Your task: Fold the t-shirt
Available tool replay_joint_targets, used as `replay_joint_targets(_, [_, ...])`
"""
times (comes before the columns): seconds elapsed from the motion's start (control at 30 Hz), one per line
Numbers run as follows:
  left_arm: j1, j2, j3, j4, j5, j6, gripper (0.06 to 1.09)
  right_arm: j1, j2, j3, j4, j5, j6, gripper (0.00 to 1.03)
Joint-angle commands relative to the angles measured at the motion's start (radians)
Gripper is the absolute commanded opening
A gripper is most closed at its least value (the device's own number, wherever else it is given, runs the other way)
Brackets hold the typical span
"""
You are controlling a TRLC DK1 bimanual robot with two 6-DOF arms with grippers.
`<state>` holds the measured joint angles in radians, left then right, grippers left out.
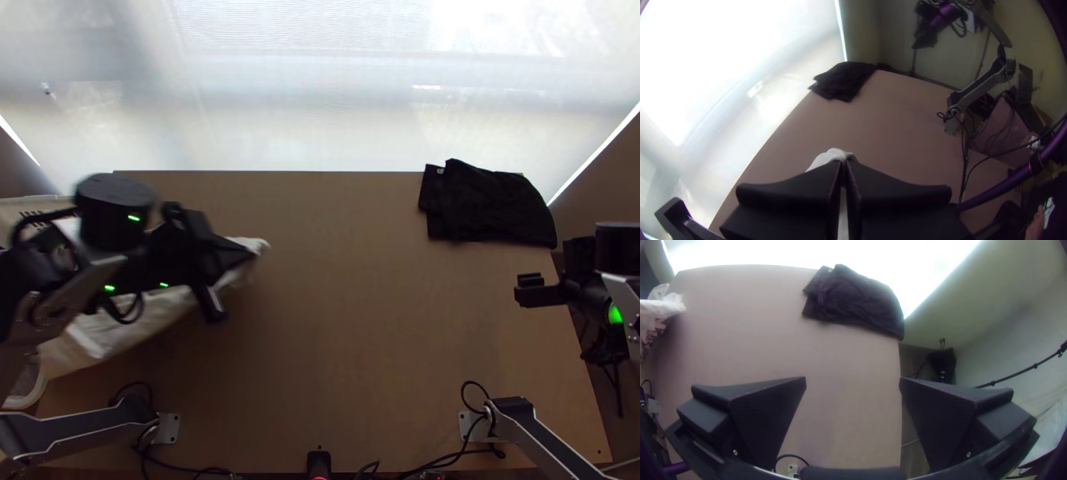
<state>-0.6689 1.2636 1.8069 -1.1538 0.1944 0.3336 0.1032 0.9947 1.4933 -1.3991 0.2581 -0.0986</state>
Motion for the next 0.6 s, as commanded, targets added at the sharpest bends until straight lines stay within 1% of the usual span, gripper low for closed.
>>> replay_joint_targets(0.0, [-0.446,0.189,0.035,0.157,-0.064,-0.036,0.12,-0.172,-0.153,-0.206,0.0,0.003,-0.047,0.98])
replay_joint_targets(0.17, [-0.623,0.362,0.078,0.293,-0.061,-0.01,0.12,-0.346,-0.217,-0.269,0.002,0.003,-0.098,0.98])
replay_joint_targets(0.23, [-0.652,0.427,0.118,0.299,-0.05,-0.028,0.14,-0.375,-0.237,-0.285,0.002,0.003,-0.099,0.98])
replay_joint_targets(0.27, [-0.663,0.445,0.126,0.301,-0.041,-0.03,0.2,-0.378,-0.246,-0.291,0.002,0.001,-0.095,0.98])
replay_joint_targets(0.3, [-0.675,0.454,0.126,0.312,-0.038,-0.033,0.38,-0.378,-0.254,-0.295,0.002,0.001,-0.089,0.98])
replay_joint_targets(0.37, [-0.693,0.457,0.131,0.318,-0.036,-0.053,1.0,-0.378,-0.265,-0.301,0.0,0.0,-0.079,0.98])
replay_joint_targets(0.4, [-0.698,0.456,0.134,0.318,-0.033,-0.062,1.05,-0.378,-0.266,-0.303,0.0,0.0,-0.075,0.98])
replay_joint_targets(0.53, [-0.69,0.407,0.177,0.282,-0.026,-0.139,1.05,-0.373,-0.266,-0.323,0.0,-0.006,-0.058,0.98])
replay_joint_targets(0.57, [-0.686,0.385,0.184,0.275,-0.026,-0.148,1.05,-0.37,-0.263,-0.327,0.0,-0.026,-0.052,0.98])
